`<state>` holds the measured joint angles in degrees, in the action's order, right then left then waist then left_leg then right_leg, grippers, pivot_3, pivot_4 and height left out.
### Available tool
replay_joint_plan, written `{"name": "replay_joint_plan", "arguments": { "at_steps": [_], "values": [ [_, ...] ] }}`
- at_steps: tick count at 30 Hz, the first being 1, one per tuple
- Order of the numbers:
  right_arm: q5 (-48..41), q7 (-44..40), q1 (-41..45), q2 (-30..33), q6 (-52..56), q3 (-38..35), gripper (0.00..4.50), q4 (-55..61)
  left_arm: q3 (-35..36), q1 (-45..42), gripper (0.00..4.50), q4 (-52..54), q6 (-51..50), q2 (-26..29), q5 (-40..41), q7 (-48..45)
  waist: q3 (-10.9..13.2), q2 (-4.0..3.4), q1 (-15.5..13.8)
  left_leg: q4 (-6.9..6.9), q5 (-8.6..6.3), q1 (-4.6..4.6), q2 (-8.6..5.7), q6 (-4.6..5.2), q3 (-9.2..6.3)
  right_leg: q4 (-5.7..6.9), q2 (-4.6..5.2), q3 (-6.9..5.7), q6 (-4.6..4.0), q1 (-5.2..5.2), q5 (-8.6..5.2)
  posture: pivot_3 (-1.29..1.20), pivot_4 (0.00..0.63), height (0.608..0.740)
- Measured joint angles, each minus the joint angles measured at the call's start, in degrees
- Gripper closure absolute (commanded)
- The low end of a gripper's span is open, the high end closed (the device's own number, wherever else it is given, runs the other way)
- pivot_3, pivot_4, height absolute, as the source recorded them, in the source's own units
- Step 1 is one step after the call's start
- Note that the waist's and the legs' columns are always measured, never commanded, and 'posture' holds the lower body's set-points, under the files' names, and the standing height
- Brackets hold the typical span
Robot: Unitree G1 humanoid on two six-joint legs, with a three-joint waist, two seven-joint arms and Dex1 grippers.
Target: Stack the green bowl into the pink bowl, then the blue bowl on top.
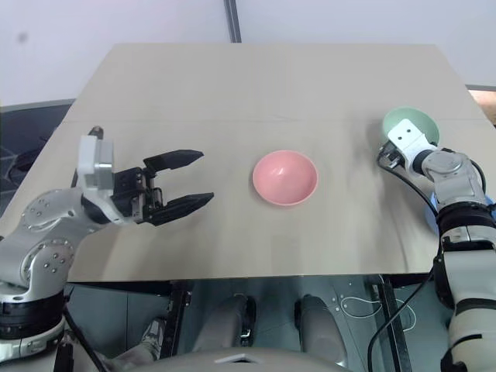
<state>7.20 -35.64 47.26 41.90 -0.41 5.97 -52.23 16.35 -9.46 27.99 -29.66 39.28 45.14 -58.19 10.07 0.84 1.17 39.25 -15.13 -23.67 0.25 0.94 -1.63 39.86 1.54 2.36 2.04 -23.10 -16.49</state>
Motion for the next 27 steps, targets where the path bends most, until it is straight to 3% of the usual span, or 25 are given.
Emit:
{"name": "replay_joint_plan", "arguments": {
  "at_steps": [5, 8, 13, 16, 17, 22, 23, 24, 26, 27],
  "values": [
    [1.3, 0.32, 0.95, 0.03, -2.59, 0.2, 4.38, 0.84, 1.24, 1.02, 0.0, 0.54, 0.48, 0.85, 0.17, 0.45, 0.0, -0.01, 0.01, 0.0, 0.0, 0.0, 0.0, 0.0, 0.0, 0.02, -0.03, -0.01, 0.0, 0.0, 0.0, 0.0, 0.15, 0.74],
    [-1.98, -3.06, -2.02, 0.09, 0.24, -1.16, 4.38, 14.25, 1.3, 1.17, 0.0, -0.18, 1.82, 0.8, -0.03, 0.42, 0.03, -0.06, 0.06, -0.03, -0.01, -0.03, 0.03, 0.02, 0.05, 0.02, -0.02, -0.01, 0.0, -0.07, 0.0, 0.0, 0.15, 0.74],
    [-11.81, -7.86, -13.02, -1.91, 18.87, -2.64, 4.38, 51.64, 1.34, 1.82, 0.0, -5.18, 5.49, -0.22, -2.78, 0.62, 0.01, -0.07, -0.43, -0.1, -0.13, -0.07, 0.05, 0.2, -0.13, -0.01, -0.02, -0.05, 0.0, -0.07, 0.0, 0.0, 0.15, 0.74],
    [-16.22, -8.07, -15.67, -4.55, 29.32, -0.42, 4.38, 66.43, 1.15, 1.6, 0.0, -9.38, 8.0, -0.63, -5.0, 0.7, 0.01, -0.08, -0.49, -0.06, -0.14, -0.07, 0.02, 0.21, -0.15, 0.02, 0.02, -0.07, 0.0, -0.07, 0.0, 0.0, 0.15, 0.74],
    [-17.72, -7.87, -16.13, -5.38, 33.37, 0.56, 3.56, 71.71, 1.15, 1.43, 0.0, -11.16, 9.08, -0.65, -5.83, 0.59, 0.01, -0.06, -0.54, -0.05, -0.14, -0.06, 0.01, 0.22, -0.18, 0.01, 0.03, -0.11, 0.0, -0.05, 0.0, 0.0, 0.15, 0.74],
    [-20.29, -7.13, -18.09, -6.41, 41.93, 3.25, 1.49, 80.83, 0.16, -1.34, 0.0, -14.02, 11.06, -1.4, -7.23, 0.39, -0.05, 0.05, -0.88, -0.02, -0.14, -0.07, -0.11, 0.21, -0.34, -0.03, 0.16, -0.34, 0.0, 0.03, 0.0, 0.0, 0.15, 0.74],
    [-20.32, -7.21, -19.22, -6.4, 42.45, 4.63, 1.29, 81.62, -0.47, -1.97, 0.0, -14.29, 11.43, -1.57, -7.46, 0.37, -0.05, 0.05, -0.87, -0.02, -0.14, -0.07, -0.12, 0.21, -0.34, -0.03, 0.16, -0.35, 0.0, 0.03, 0.0, 0.0, 0.15, 0.74],
    [-20.34, -7.22, -19.59, -6.4, 42.59, 4.99, 0.65, 81.81, -0.7, -2.17, 0.0, -14.38, 11.49, -1.64, -7.52, 0.36, -0.05, 0.05, -0.86, -0.02, -0.14, -0.07, -0.12, 0.21, -0.33, -0.03, 0.16, -0.35, 0.0, 0.03, 0.0, 0.0, 0.15, 0.74],
    [-20.18, -6.58, -21.37, -6.43, 43.41, 6.9, 0.06, 82.81, -1.99, -3.33, 0.0, -15.63, 12.06, -2.34, -8.14, -0.1, -0.04, 0.04, -0.49, -0.03, -0.13, -0.07, -0.12, 0.21, -0.3, -0.01, 0.15, -0.43, 0.0, 0.01, 0.0, 0.0, 0.15, 0.74],
    [-19.97, -6.13, -21.36, -6.43, 43.65, 6.81, 0.02, 83.0, -2.44, -3.66, 0.0, -15.97, 12.28, -2.47, -8.37, -0.18, -0.05, 0.04, -0.41, -0.03, -0.13, -0.05, -0.12, 0.21, -0.29, 0.0, 0.14, -0.46, 0.0, 0.01, 0.0, 0.0, 0.15, 0.74]
  ]
}}
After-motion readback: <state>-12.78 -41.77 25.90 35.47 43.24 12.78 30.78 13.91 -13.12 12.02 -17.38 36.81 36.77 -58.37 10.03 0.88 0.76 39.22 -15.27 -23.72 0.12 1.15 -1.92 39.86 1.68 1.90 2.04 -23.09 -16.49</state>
